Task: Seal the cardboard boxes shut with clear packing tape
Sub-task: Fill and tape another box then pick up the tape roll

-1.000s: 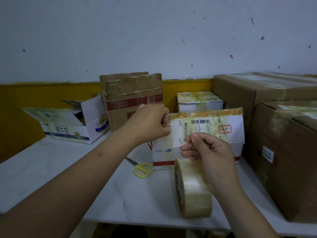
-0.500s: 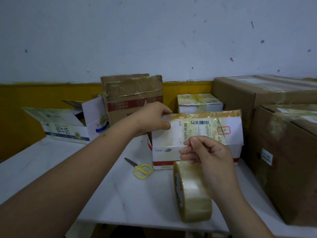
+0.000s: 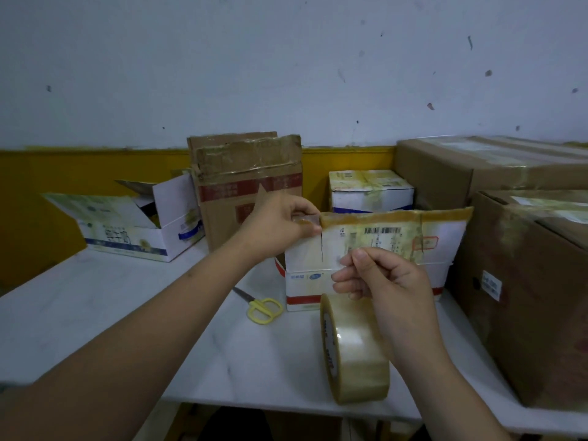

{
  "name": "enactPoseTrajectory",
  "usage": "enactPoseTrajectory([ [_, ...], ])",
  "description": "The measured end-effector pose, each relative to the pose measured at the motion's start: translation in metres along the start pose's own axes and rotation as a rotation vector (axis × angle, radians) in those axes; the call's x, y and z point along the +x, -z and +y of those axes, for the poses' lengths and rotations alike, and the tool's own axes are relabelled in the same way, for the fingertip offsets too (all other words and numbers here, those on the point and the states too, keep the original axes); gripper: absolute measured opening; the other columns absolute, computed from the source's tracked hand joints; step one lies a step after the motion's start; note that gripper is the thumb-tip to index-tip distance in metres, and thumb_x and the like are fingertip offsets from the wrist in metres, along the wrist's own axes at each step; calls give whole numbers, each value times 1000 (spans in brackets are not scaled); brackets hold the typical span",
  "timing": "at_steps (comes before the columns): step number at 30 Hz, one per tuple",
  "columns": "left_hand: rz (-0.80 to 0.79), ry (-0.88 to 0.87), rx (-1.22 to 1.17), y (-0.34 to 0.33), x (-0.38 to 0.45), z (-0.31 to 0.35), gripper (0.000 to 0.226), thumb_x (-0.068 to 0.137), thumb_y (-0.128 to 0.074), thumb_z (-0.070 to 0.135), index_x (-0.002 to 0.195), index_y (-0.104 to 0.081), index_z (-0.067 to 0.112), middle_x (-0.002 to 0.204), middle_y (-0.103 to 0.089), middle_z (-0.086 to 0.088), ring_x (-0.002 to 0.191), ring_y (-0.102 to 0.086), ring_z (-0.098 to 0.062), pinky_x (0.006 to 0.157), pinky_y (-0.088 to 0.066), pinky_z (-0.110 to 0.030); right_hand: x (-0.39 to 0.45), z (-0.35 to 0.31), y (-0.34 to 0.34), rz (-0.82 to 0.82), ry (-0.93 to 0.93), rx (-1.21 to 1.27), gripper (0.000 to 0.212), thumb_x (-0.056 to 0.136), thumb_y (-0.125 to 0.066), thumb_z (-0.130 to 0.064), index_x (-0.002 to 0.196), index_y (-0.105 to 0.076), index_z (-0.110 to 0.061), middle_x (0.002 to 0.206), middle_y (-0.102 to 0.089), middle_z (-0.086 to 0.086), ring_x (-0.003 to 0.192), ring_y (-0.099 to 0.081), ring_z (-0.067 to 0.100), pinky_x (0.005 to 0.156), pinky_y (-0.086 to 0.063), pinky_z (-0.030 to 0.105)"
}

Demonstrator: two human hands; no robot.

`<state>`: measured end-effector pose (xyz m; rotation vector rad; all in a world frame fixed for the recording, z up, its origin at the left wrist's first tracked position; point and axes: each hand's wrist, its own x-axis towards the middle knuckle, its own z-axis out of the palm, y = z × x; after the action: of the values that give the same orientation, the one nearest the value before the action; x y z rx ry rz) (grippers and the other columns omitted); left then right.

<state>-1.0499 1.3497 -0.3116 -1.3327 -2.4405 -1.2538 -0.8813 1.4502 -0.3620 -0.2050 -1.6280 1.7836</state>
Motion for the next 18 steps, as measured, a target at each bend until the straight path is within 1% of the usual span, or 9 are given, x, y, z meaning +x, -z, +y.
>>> enactPoseTrajectory([
  [2, 33, -87, -10, -8, -20, 0, 16, 84, -80, 17, 86, -78, 32, 96, -75, 17, 93, -67, 2, 87, -55, -29, -7, -4, 4, 13, -4, 6, 19, 95, -58, -9, 84, -72, -3, 70, -73, 14, 59, -69, 19, 56, -54, 19],
  [4, 38, -214, -25, -22, -44, -4, 14, 85, -79, 14, 90, -80, 27, 108, -75, 17, 99, -68, 4, 87, -55, -26, -18, -11, 11, 23, -7, 19, 17, 90, -61, -14, 83, -73, -5, 71, -73, 15, 60, -70, 22, 58, -57, 22],
  [7, 111, -424, 126, -48, -75, -24, 15, 84, -77, 16, 97, -79, 25, 117, -73, 15, 108, -67, 1, 88, -57, -31, -36, -24, 22, 28, -24, 20, 19, 82, -62, -21, 82, -74, -6, 70, -73, 15, 59, -71, 23, 53, -55, 21],
  [9, 110, -517, 218, -64, -87, -44, 18, 85, -74, 19, 103, -77, 21, 127, -70, 9, 122, -62, -4, 96, -54, -37, -42, -31, 27, 18, -50, -17, 17, 84, -62, -18, 83, -74, -6, 70, -73, 15, 56, -70, 21, 47, -52, 19],
  [12, -105, -462, 289, -79, -99, -67, 34, 90, -65, 41, 118, -70, 23, 158, -42, 8, 148, -30, -4, 117, -35, -34, -38, -33, 31, -9, -117, -68, 16, 88, -62, -16, 84, -74, -6, 71, -74, 14, 53, -68, 16, 45, -51, 18],
  [14, -178, -409, 303, -83, -102, -74, 45, 90, -59, 58, 122, -67, 27, 165, -23, 14, 152, -14, -1, 120, -23, -27, -32, -27, 30, 2, -181, -65, 17, 90, -62, -16, 84, -74, -5, 71, -74, 14, 53, -67, 15, 46, -52, 19],
  [15, -154, -398, 271, -83, -101, -73, 42, 93, -55, 58, 118, -69, 27, 165, -24, 15, 152, -15, -2, 119, -22, -26, -29, -23, 29, 13, -214, -46, 18, 91, -62, -15, 84, -74, -3, 70, -73, 14, 53, -67, 16, 47, -52, 20],
  [17, -24, -357, 179, -83, -94, -69, 33, 98, -51, 50, 106, -69, 24, 157, -37, 11, 144, -27, -3, 116, -31, -30, -21, -14, 25, 28, -276, 10, 19, 92, -62, -14, 86, -73, 0, 70, -72, 16, 55, -66, 17, 49, -52, 23],
  [18, 50, -312, 158, -83, -89, -66, 31, 97, -52, 49, 107, -67, 23, 151, -42, 9, 139, -31, -4, 113, -35, -33, -16, -10, 22, 25, -298, 27, 20, 92, -63, -15, 88, -73, 1, 72, -72, 16, 57, -66, 18, 50, -52, 25],
])
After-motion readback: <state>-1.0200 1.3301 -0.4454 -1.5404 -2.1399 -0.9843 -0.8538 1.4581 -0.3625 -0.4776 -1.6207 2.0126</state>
